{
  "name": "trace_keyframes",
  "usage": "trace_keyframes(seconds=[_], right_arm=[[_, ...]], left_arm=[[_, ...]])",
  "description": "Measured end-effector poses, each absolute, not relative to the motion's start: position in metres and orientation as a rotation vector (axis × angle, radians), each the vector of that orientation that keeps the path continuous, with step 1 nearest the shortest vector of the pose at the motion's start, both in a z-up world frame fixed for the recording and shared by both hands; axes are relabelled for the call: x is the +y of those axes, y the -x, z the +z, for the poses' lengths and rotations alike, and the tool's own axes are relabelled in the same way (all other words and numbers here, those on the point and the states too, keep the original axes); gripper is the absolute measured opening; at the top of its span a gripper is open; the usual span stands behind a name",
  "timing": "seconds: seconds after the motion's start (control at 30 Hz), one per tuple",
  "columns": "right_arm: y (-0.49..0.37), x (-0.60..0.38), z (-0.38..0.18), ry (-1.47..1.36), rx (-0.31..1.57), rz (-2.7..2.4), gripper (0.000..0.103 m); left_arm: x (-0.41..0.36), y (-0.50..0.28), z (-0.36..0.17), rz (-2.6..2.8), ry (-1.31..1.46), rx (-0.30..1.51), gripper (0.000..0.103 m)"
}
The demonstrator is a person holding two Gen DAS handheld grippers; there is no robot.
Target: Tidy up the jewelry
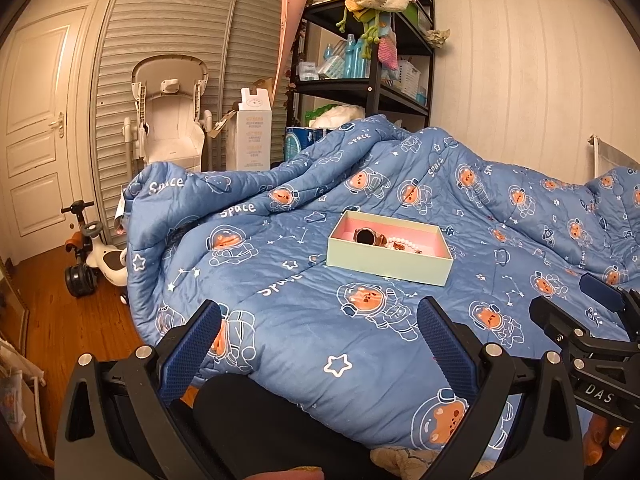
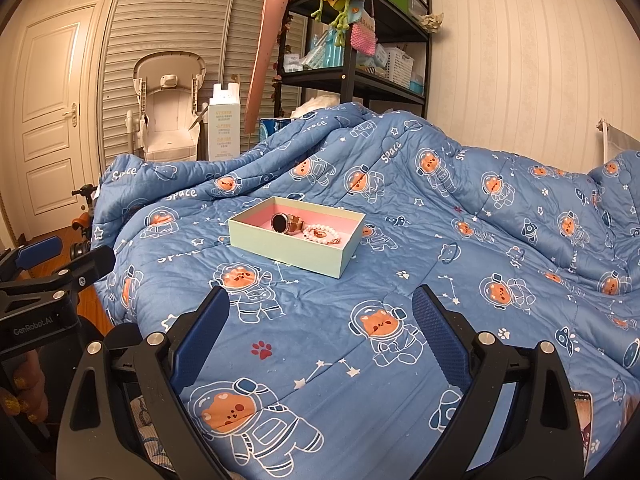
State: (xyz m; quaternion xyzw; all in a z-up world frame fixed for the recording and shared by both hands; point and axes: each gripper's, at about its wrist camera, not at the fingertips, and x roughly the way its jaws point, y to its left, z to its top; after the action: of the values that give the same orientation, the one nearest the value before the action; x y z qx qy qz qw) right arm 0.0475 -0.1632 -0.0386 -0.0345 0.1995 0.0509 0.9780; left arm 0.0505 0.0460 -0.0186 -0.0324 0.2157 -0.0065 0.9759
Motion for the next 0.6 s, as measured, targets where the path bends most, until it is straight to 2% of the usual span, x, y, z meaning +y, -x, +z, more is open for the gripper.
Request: trace_keyframes(seconds=[0.6], right_arm=[[-0.0455, -0.1656, -0.0381, 0.08, 0.388, 0.11, 0.092]], left_arm=[[0.0456, -0.0474, -0.0196, -0.014, 0.071, 0.421, 0.096]])
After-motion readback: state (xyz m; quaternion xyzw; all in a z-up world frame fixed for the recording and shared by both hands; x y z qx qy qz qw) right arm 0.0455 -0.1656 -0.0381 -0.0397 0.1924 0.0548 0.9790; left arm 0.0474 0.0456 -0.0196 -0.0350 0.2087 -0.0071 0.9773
